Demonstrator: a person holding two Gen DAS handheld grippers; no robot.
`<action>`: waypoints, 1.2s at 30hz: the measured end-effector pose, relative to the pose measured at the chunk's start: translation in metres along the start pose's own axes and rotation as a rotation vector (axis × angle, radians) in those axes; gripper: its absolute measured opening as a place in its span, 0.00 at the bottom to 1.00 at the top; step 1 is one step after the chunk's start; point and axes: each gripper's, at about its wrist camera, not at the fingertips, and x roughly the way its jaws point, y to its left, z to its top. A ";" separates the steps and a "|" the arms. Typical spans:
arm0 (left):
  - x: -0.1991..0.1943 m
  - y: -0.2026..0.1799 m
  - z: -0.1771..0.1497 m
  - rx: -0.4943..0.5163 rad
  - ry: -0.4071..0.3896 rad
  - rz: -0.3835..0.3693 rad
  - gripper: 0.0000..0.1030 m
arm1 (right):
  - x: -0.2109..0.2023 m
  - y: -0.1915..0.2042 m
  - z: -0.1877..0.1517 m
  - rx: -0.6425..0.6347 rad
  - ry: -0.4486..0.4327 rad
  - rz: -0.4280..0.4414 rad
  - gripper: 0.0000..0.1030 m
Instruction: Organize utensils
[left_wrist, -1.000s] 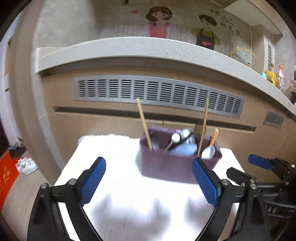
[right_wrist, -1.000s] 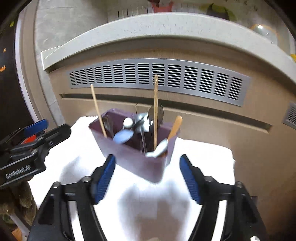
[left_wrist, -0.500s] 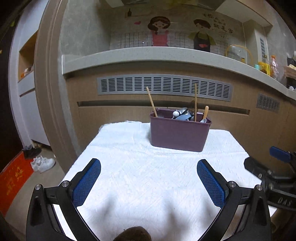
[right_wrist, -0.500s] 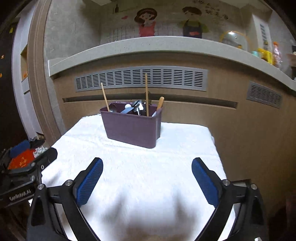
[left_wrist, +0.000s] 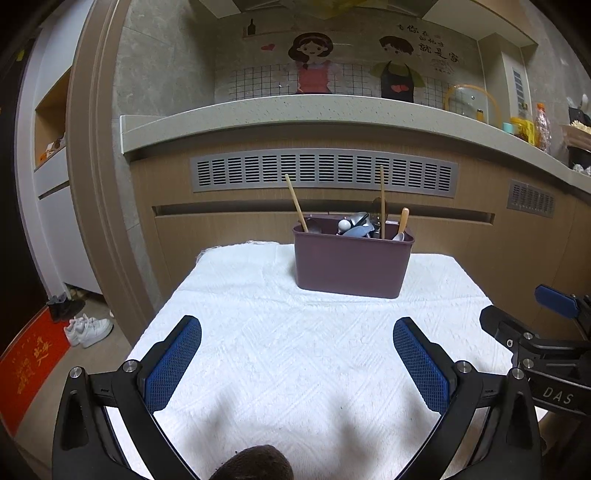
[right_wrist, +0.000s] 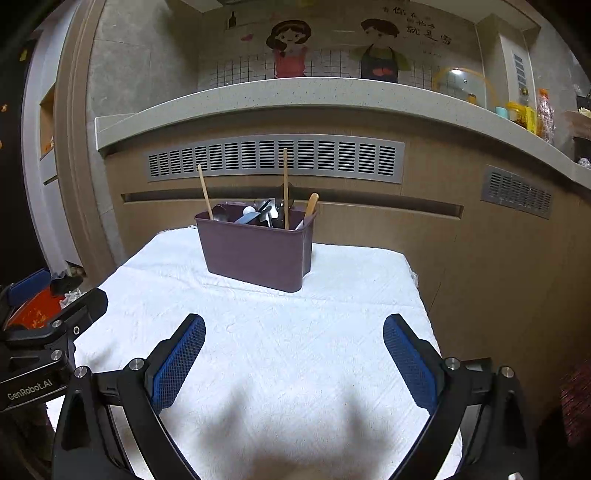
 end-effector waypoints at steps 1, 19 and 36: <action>0.000 0.000 0.000 0.001 0.001 0.000 1.00 | 0.000 -0.001 0.000 0.002 0.000 0.000 0.93; 0.000 -0.001 -0.002 0.010 0.005 -0.009 1.00 | 0.001 -0.002 0.000 -0.004 0.004 0.003 0.93; 0.000 0.000 -0.003 0.016 0.008 -0.013 1.00 | 0.002 -0.004 -0.002 -0.003 0.011 0.012 0.94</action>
